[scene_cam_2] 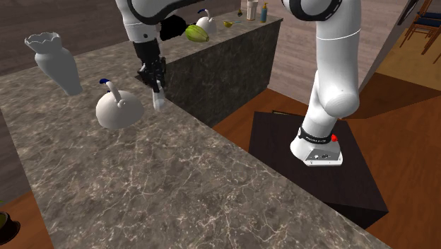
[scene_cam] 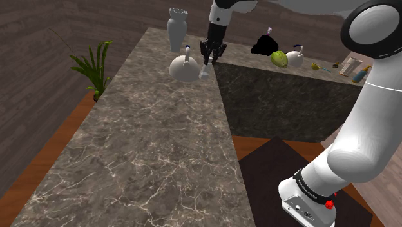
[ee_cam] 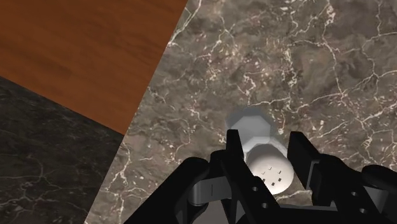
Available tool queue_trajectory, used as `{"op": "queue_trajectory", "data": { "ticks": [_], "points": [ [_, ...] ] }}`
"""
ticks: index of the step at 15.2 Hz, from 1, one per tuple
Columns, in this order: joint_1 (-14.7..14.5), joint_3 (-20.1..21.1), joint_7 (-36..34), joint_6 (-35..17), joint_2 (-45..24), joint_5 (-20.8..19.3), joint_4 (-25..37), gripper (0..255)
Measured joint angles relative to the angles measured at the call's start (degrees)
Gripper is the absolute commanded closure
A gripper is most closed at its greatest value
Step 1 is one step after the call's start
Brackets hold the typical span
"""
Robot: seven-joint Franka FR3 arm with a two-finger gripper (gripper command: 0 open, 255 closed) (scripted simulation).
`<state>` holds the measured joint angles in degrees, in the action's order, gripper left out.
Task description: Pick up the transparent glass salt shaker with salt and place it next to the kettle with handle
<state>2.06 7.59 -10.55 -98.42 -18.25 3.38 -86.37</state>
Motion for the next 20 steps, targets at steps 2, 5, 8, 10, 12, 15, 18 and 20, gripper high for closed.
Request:
{"op": "queue_trajectory", "data": {
  "ticks": [2,5,8,10,12,15,18,20],
  "points": [
    [0.1,0.0,0.2,-1.4,-0.2,0.0,-1.3,255],
    [0.0,0.0,0.3,-3.8,-0.3,0.0,-3.5,255],
    [0.0,-0.1,0.4,-5.8,-1.0,0.0,-4.9,255],
    [0.0,-0.1,0.6,-7.1,-1.2,0.0,-5.9,255],
    [0.0,-0.1,0.6,-8.5,-1.6,-0.1,-7.0,255],
    [0.0,-0.1,0.8,-10.6,-1.9,-0.1,-8.7,255],
    [0.0,-0.2,0.9,-12.8,-2.7,-0.1,-10.1,255],
    [-0.1,-0.2,0.9,-13.4,-3.1,-0.2,-10.3,255]
  ]
}}
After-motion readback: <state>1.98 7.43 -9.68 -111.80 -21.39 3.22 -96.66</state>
